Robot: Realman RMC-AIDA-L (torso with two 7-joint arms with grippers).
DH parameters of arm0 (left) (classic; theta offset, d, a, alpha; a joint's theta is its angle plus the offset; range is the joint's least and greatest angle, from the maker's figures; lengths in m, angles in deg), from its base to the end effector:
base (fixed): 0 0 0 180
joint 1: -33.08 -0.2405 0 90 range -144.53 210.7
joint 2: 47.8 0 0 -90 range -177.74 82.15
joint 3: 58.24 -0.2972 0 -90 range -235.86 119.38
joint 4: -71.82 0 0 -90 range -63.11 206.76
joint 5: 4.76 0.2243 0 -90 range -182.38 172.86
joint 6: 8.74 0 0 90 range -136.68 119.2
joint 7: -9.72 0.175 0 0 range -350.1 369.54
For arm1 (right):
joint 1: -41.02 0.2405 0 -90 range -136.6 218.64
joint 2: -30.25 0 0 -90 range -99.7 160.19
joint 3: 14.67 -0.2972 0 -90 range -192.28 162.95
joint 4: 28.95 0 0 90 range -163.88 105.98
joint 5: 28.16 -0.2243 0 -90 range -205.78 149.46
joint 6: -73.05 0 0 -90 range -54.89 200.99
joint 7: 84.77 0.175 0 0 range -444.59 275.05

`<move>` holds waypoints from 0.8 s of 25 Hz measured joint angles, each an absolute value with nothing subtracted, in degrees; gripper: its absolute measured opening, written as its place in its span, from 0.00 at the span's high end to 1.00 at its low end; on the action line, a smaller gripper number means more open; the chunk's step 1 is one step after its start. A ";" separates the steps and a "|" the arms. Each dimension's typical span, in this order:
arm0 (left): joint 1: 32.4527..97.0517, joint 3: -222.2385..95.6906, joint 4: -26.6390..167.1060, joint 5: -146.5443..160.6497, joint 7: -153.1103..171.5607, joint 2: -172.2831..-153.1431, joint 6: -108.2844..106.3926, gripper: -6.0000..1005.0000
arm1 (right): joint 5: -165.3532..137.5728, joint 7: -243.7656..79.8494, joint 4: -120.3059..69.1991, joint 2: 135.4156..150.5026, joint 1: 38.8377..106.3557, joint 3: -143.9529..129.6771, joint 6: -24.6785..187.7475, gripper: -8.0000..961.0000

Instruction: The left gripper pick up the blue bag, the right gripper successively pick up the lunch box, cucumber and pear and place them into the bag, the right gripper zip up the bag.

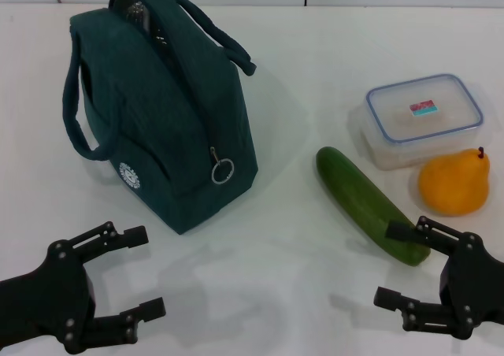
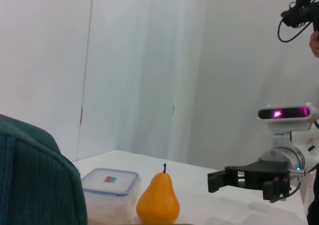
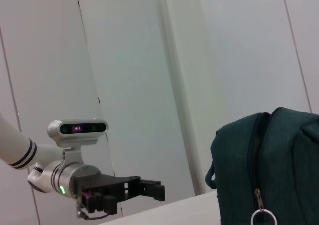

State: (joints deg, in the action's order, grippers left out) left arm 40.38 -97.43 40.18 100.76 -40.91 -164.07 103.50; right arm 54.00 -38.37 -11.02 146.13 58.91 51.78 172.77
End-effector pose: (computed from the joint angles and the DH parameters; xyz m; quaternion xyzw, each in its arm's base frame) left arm -0.3576 0.1971 -0.0171 -0.9142 -0.1288 -0.3556 0.1455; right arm 0.3114 0.2516 -0.0783 -0.9122 0.1128 0.3813 0.0985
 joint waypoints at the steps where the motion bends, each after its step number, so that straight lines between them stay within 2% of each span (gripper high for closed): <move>1: 40.38 -97.43 40.18 100.76 -40.90 -164.07 103.46 0.12 | 53.93 -38.37 -11.02 146.15 58.93 51.79 172.73 0.10; 15: 40.54 -95.76 40.20 100.58 -41.88 -164.11 103.39 0.12 | 52.55 -38.37 -11.11 146.17 59.47 52.84 172.54 0.10; 20: 41.21 -85.41 40.17 98.76 -55.88 -164.18 104.86 0.12 | 51.86 -38.09 -11.11 146.17 59.48 52.83 172.76 0.11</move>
